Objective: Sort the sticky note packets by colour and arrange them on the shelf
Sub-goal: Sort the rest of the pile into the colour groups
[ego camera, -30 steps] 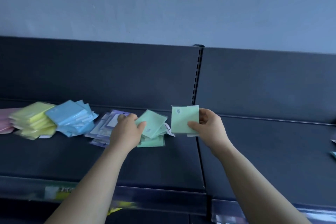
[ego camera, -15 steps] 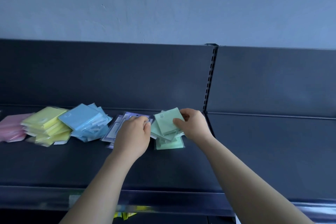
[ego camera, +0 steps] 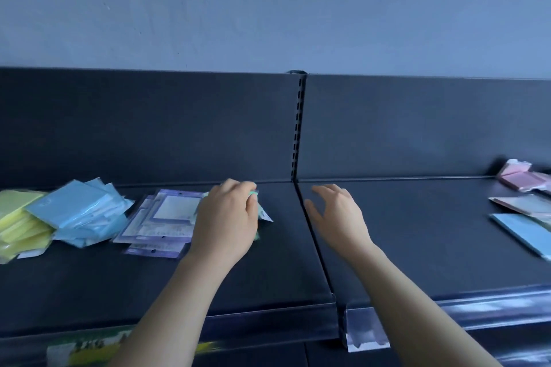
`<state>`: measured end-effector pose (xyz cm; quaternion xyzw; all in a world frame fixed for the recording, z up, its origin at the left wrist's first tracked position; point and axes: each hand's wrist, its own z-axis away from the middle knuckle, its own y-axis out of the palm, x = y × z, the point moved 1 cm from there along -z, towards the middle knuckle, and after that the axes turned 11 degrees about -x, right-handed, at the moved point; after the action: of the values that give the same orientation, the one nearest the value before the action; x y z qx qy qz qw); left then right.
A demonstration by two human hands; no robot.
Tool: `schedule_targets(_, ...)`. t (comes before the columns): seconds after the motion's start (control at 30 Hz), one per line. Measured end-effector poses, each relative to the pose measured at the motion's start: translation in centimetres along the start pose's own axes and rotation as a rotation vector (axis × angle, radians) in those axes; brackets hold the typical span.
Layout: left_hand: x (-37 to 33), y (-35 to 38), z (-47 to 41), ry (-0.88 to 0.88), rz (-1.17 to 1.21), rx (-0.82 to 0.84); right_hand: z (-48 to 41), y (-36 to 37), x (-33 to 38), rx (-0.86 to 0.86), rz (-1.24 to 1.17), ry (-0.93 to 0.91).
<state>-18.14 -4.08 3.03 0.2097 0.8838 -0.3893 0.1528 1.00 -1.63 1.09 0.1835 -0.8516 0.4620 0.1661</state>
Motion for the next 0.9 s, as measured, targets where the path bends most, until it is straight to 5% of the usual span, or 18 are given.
schedule_targets(0.57,-22.9,15.8,3.2,0.134,0.052,0.229,-0.9,-14.4,-27.5,-0.079,0.28,0.164)
schedule_targets(0.9,-35.4,25.5,4.6,0.174,-0.032,0.493,-1.6,-19.7,-41.8,0.088,0.305,0.215)
